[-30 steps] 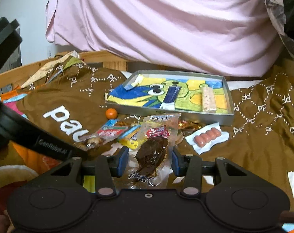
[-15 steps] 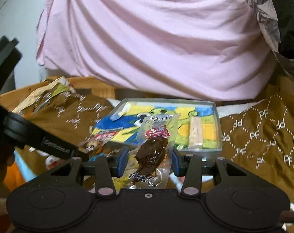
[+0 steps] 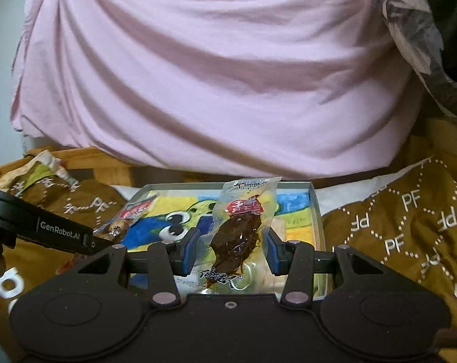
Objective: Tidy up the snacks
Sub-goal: 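Carry the quail egg packet with the left tool while the right tool carries the meat packet into the tray, then open both tools to release the packets in the tray and lift, then move both tools back over the remaining snacks beside the tray, then grasp the clear spicy-snack packet with the left tool while the right tool grasps the gold packet, then carry the spicy-snack packet with the left tool while the right tool carries the gold packet into the tray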
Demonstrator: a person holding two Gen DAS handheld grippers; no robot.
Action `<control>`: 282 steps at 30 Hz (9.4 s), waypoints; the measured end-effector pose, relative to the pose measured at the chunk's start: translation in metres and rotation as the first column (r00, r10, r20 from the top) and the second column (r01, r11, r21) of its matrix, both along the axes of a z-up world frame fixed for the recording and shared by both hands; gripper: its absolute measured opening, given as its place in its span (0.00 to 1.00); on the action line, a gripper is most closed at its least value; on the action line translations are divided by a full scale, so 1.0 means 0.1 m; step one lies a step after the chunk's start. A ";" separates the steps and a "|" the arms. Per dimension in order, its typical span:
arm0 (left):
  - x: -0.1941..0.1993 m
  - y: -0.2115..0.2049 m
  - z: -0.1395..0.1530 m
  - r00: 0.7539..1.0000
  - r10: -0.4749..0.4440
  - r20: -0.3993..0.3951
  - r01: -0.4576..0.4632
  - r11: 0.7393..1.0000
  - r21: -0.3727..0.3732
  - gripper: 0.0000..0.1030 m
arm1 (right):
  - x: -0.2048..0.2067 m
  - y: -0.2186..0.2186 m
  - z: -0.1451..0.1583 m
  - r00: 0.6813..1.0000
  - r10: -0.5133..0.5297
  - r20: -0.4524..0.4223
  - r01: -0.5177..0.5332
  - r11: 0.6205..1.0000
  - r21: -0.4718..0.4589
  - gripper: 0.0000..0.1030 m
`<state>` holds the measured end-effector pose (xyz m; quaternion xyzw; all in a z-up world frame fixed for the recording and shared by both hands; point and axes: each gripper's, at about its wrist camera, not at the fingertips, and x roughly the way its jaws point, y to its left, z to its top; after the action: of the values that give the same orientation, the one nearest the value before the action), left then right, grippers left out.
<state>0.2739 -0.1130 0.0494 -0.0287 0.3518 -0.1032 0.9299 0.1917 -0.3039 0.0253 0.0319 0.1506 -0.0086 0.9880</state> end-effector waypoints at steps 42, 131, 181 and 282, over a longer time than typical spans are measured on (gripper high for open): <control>0.78 -0.24 -0.69 0.998 0.067 0.017 -0.068 0.997 0.032 0.51 | 1.06 0.08 -0.75 0.996 0.051 -0.075 -0.053 0.998 -0.023 0.59; -1.95 0.72 -0.43 0.991 -0.038 0.129 0.019 0.989 0.144 1.00 | -1.74 0.57 -0.46 0.978 -0.059 -0.200 0.047 0.997 -0.061 0.99; -0.30 0.52 -0.86 0.990 -0.140 -0.007 0.140 0.977 0.161 1.00 | 0.08 0.12 -0.67 0.967 0.157 -0.202 -0.121 0.976 0.180 0.94; -0.74 0.34 -0.31 0.996 0.055 0.077 -0.042 0.987 -0.152 0.53 | -0.43 0.06 -0.33 0.962 0.208 -0.175 -0.166 0.959 0.229 0.19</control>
<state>0.2000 -0.0795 0.0188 -0.1032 0.3043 -0.1079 0.9408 0.1489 -0.2976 -0.0077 0.1216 0.2502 0.0981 0.9555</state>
